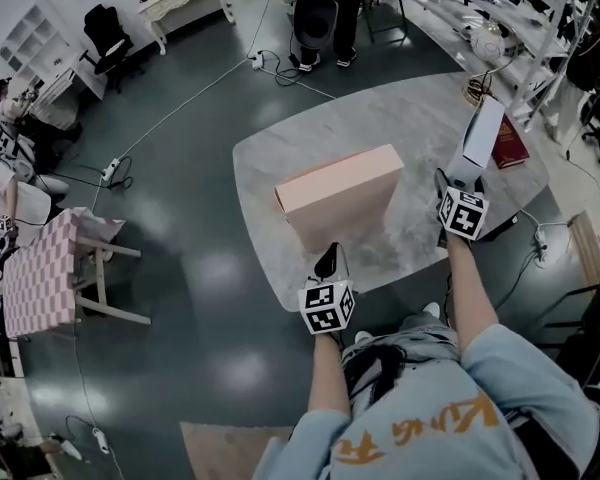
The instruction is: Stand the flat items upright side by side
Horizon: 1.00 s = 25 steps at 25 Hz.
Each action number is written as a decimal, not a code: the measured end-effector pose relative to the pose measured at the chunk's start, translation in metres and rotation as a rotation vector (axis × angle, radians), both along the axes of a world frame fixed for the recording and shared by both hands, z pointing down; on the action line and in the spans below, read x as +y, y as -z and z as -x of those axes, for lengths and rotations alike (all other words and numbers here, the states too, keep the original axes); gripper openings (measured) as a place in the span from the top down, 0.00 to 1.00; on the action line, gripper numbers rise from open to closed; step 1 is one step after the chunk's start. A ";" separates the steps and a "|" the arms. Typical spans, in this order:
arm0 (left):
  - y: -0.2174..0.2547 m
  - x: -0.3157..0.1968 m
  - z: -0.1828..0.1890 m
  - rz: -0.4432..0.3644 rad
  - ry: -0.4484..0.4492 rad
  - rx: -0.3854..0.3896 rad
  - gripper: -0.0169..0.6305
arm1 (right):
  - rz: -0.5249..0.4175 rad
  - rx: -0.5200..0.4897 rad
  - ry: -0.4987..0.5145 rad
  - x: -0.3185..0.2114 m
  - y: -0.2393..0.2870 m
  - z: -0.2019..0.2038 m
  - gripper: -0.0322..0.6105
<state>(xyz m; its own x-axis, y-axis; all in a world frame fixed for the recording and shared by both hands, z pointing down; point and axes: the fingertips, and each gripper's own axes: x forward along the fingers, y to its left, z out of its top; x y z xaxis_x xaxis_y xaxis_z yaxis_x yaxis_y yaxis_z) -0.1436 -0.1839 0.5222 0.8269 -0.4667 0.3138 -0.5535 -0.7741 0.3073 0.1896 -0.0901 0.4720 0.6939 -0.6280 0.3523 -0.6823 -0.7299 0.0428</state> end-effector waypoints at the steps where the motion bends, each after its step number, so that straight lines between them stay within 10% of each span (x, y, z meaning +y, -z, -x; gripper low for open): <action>1: -0.002 0.000 0.001 0.005 -0.007 -0.003 0.95 | 0.011 0.000 -0.004 0.000 -0.002 -0.001 0.27; 10: -0.021 -0.018 0.035 0.017 0.056 -0.023 0.95 | 0.021 0.010 -0.009 -0.007 -0.008 -0.003 0.35; 25: -0.023 -0.046 0.069 -0.055 0.148 -0.098 0.91 | 0.048 0.103 0.425 -0.041 -0.001 0.059 0.37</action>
